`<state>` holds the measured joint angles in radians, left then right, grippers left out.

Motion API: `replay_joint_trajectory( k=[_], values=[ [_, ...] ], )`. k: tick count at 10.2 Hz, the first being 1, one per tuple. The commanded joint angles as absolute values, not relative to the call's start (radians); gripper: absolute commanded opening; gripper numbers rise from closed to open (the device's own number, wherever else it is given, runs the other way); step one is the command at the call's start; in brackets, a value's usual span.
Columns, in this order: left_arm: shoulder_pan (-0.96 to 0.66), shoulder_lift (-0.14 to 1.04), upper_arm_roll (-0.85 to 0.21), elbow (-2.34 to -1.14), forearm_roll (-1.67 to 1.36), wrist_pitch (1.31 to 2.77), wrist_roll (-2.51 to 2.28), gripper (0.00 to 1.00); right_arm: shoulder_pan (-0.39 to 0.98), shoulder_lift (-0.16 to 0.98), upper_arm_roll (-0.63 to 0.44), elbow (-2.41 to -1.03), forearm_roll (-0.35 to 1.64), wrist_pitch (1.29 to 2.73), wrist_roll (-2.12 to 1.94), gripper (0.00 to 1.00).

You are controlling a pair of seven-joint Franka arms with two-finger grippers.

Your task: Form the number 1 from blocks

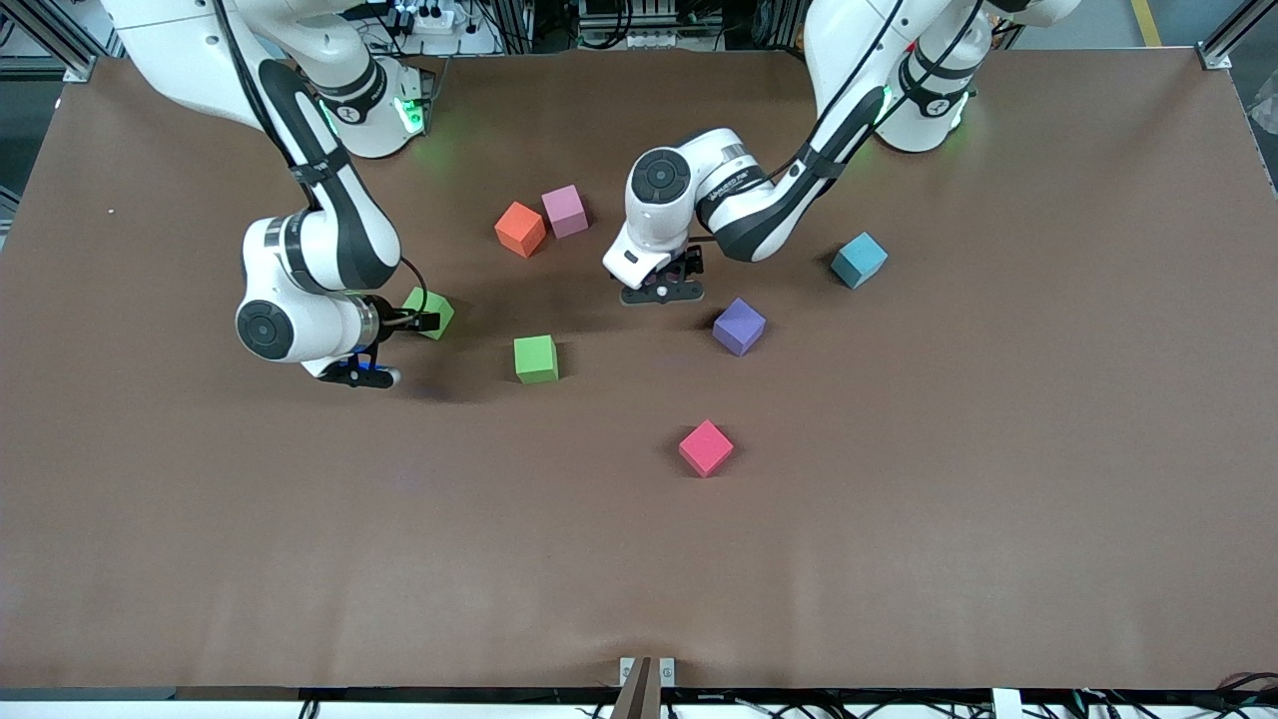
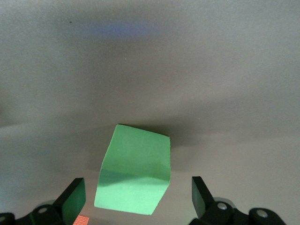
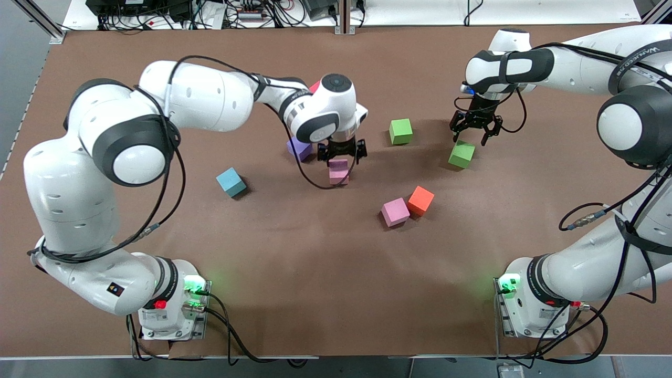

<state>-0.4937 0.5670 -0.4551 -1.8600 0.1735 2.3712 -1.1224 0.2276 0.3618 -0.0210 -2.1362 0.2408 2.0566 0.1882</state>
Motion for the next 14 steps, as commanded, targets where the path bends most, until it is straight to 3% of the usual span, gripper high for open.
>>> replay_joint_trajectory(
  k=[1,3,4,5,9,11,14],
  values=[
    [-0.329,0.461,-0.543,-1.868,0.206,2.326,-1.137,1.00,0.222,0.411,-0.018,-2.125,0.320,2.057,0.198,1.00],
    [-0.237,0.405,-0.545,-1.868,0.206,2.265,-1.044,1.00,0.215,0.422,-0.018,-2.140,0.380,2.051,0.198,0.98],
    [-0.180,0.381,-0.545,-1.870,0.206,2.213,-0.949,1.00,0.216,0.420,-0.018,-2.143,0.386,2.051,0.198,0.20],
    [-0.107,0.376,-0.545,-1.873,0.201,2.162,-0.836,1.00,0.215,0.411,-0.018,-2.143,0.409,2.046,0.198,0.00],
    [-0.061,0.469,-0.511,-1.878,0.064,2.161,-1.108,1.00,0.271,0.338,-0.015,-2.091,0.407,1.970,0.187,0.00],
    [-0.063,0.501,-0.511,-1.870,0.005,2.192,-1.247,1.00,0.433,0.290,-0.014,-2.091,0.414,2.003,0.213,0.00],
    [-0.072,0.532,-0.511,-1.876,-0.003,2.221,-1.259,1.00,0.722,0.331,-0.012,-2.038,0.411,2.143,0.458,0.00]
  ],
)
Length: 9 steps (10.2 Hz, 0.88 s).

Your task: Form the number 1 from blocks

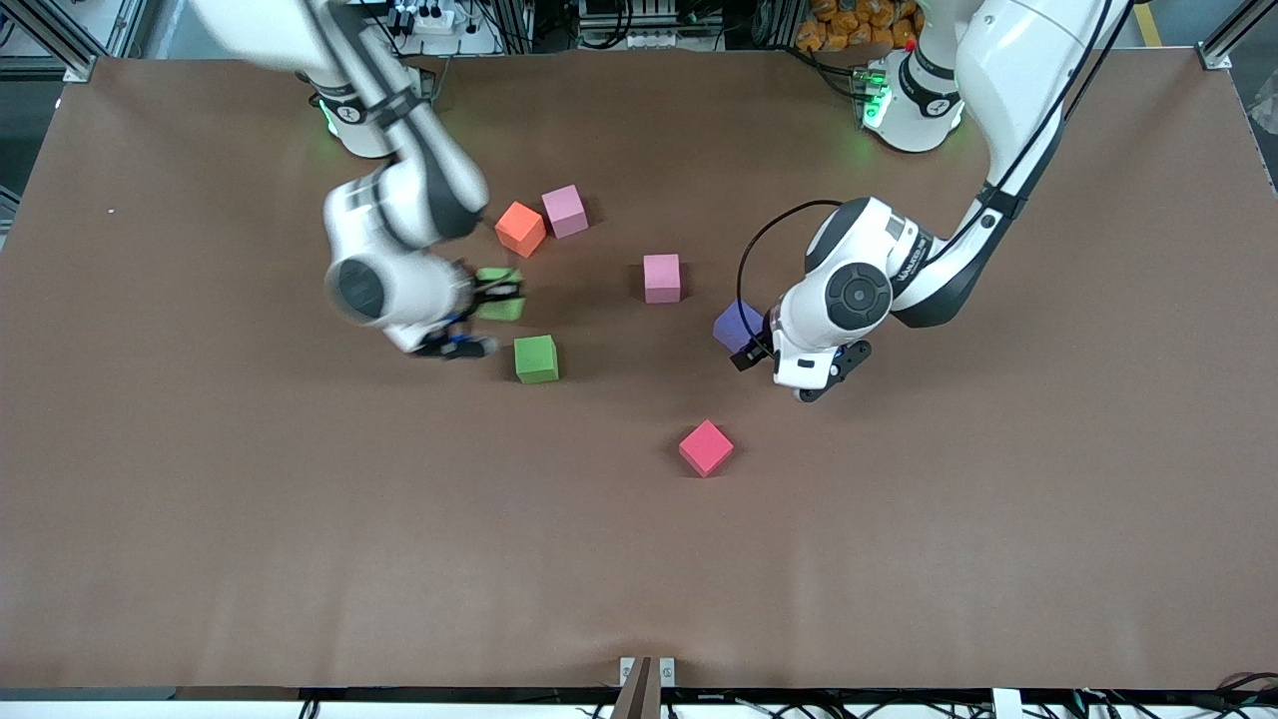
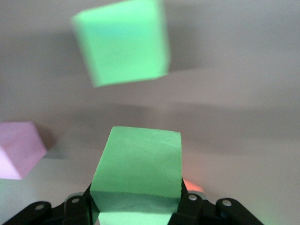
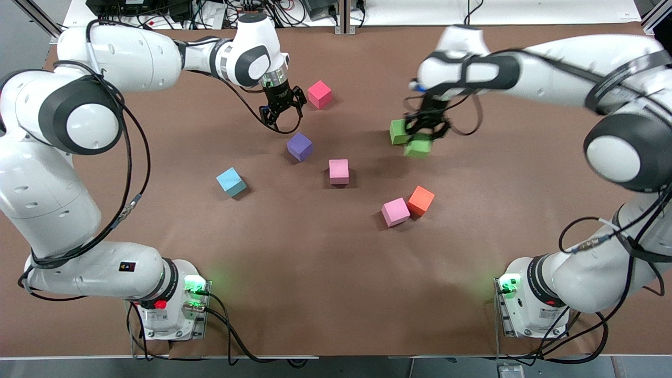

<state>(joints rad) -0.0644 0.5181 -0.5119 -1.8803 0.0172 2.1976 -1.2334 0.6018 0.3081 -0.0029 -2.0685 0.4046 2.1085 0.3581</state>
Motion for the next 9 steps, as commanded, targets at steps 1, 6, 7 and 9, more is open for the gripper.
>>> replay_joint_trajectory(
  k=[1,6,7,9],
  values=[
    [-0.077,0.549,-0.511,-1.879,-0.003,2.232,-1.275,1.00,0.798,0.375,-0.014,-1.973,0.405,2.137,0.550,0.00],
    [-0.090,0.568,-0.514,-1.930,-0.003,2.276,-1.284,1.00,0.953,0.517,-0.012,-1.827,0.414,2.128,0.689,0.00],
    [-0.091,0.566,-0.518,-1.946,-0.003,2.276,-1.284,1.00,0.962,0.541,-0.011,-1.798,0.417,2.125,0.701,0.00],
    [-0.091,0.564,-0.526,-1.965,-0.003,2.276,-1.284,1.00,0.997,0.554,-0.011,-1.792,0.439,2.132,0.712,0.00]
  ],
)
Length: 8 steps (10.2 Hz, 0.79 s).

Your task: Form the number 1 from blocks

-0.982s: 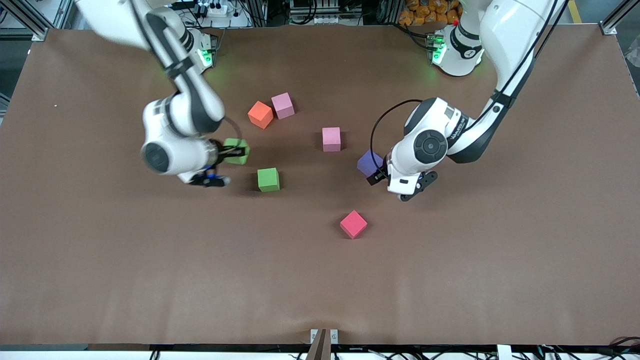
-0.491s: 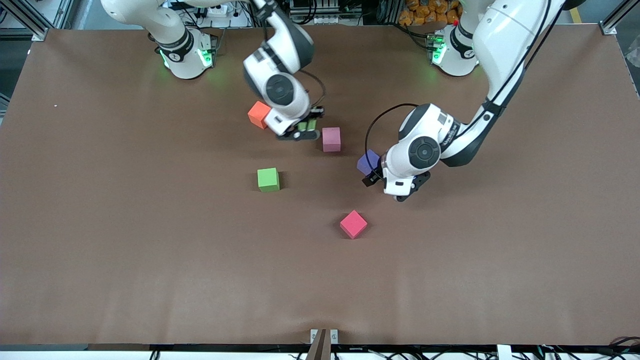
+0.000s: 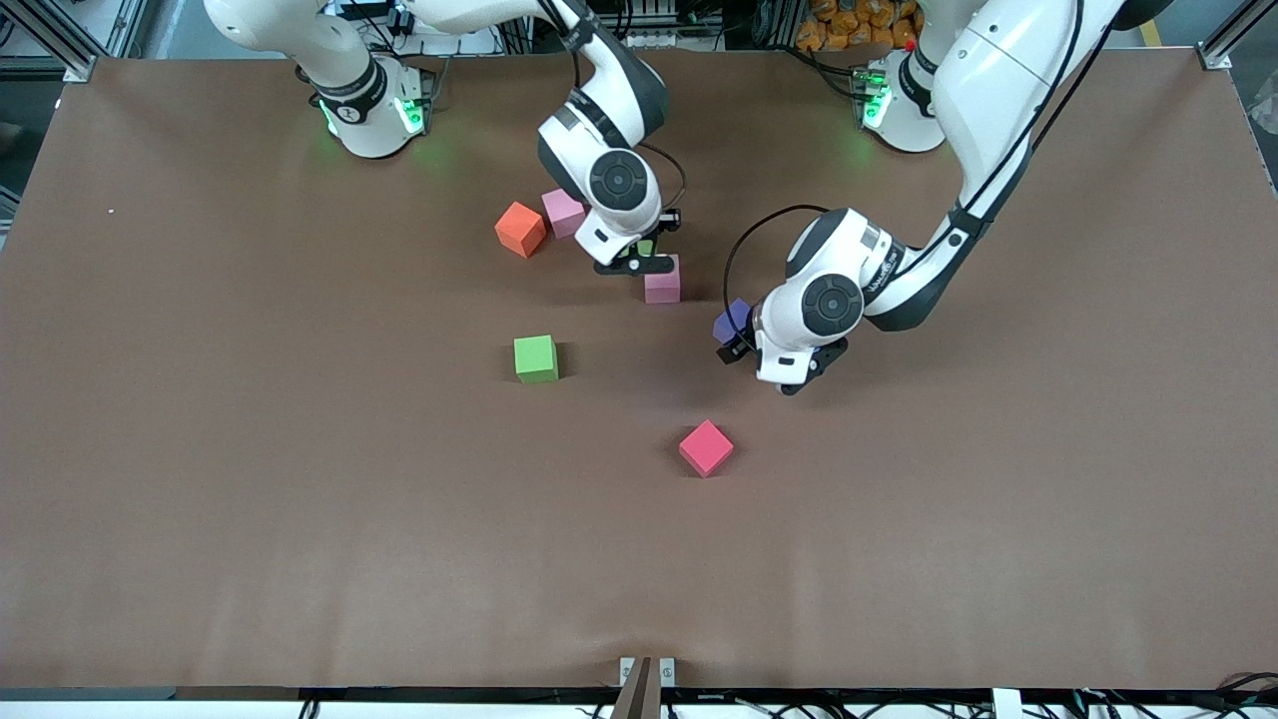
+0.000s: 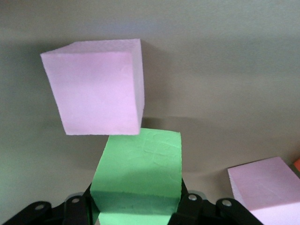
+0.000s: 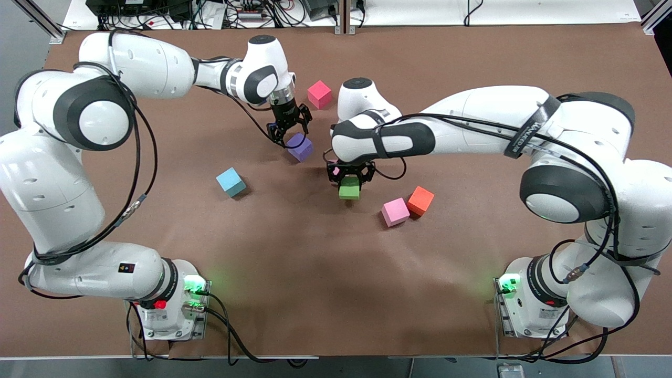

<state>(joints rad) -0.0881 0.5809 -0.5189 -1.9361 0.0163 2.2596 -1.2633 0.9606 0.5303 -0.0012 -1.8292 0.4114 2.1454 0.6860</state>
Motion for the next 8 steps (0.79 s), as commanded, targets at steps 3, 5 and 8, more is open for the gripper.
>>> replay_joint_trajectory(
  k=[3,5,8],
  values=[
    [-0.089,0.583,-0.526,-1.959,0.000,2.276,-1.276,1.00,1.002,0.593,-0.011,-1.764,0.440,2.158,0.704,0.00],
    [-0.089,0.594,-0.525,-1.956,0.002,2.276,-1.267,1.00,1.000,0.626,-0.012,-1.726,0.439,2.161,0.704,0.00],
    [-0.089,0.607,-0.525,-1.951,0.005,2.279,-1.262,1.00,0.993,0.646,-0.012,-1.707,0.434,2.161,0.696,0.00]
  ],
)
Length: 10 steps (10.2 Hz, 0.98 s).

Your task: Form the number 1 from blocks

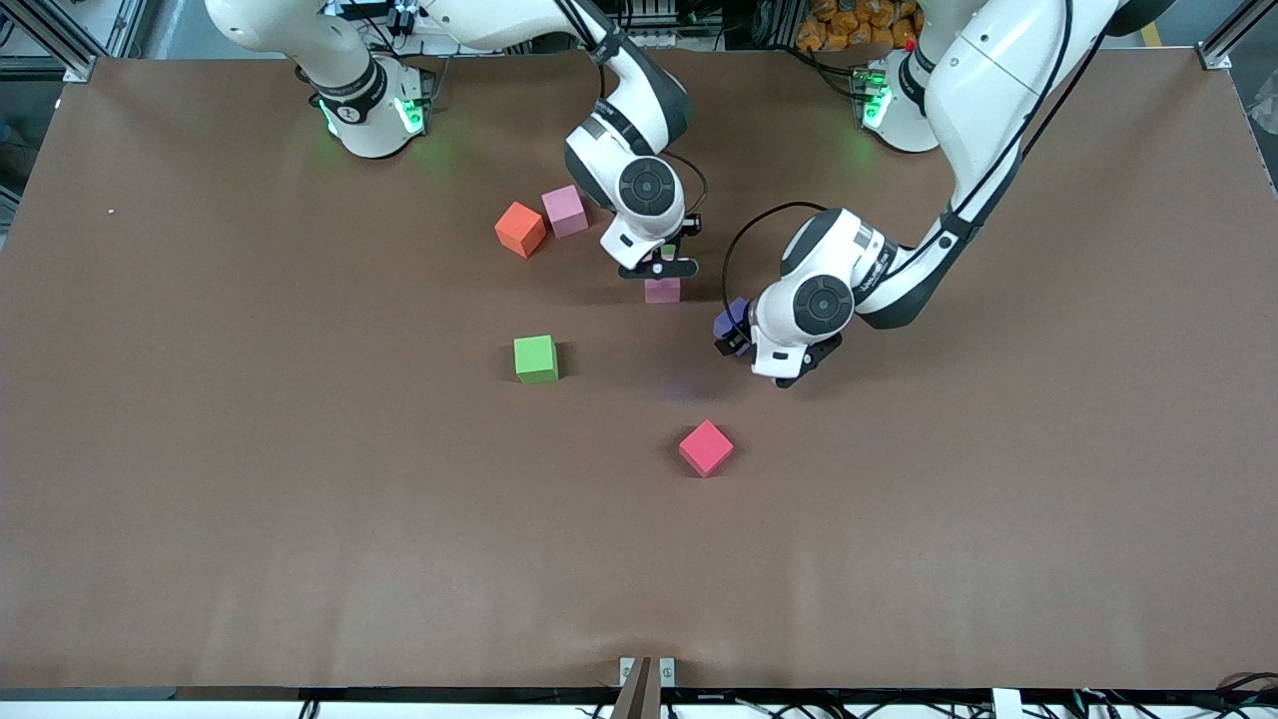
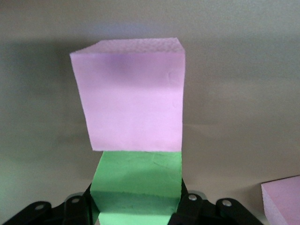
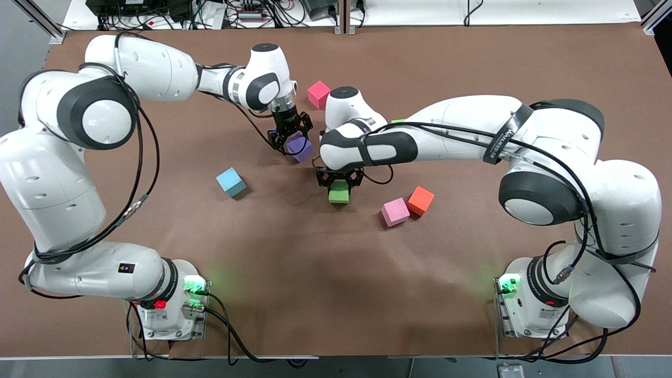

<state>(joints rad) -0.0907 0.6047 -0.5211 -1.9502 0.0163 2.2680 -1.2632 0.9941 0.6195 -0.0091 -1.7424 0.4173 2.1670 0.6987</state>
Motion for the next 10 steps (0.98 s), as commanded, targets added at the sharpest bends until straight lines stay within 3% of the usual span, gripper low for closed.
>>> replay_joint_trajectory(
  k=[1,3,4,5,6,10],
  values=[
    [-0.087,0.609,-0.525,-1.945,0.002,2.284,-1.262,0.95,0.992,0.655,-0.012,-1.698,0.436,2.163,0.695,0.00],
    [-0.086,0.612,-0.526,-1.933,0.005,2.286,-1.262,0.24,0.991,0.663,-0.012,-1.683,0.428,2.163,0.695,0.00],
    [-0.087,0.611,-0.526,-1.921,0.009,2.286,-1.262,0.00,0.991,0.663,-0.012,-1.683,0.429,2.163,0.695,0.00],
    [-0.087,0.604,-0.526,-1.904,0.011,2.286,-1.261,0.00,0.988,0.663,-0.014,-1.674,0.428,2.163,0.695,0.07],
    [-0.089,0.601,-0.532,-1.881,0.015,2.286,-1.241,0.00,0.979,0.661,-0.017,-1.667,0.423,2.161,0.696,0.98],
    [-0.101,0.583,-0.541,-1.812,0.017,2.281,-1.076,0.00,0.934,0.612,-0.026,-1.670,0.405,2.145,0.703,1.00]
  ],
)
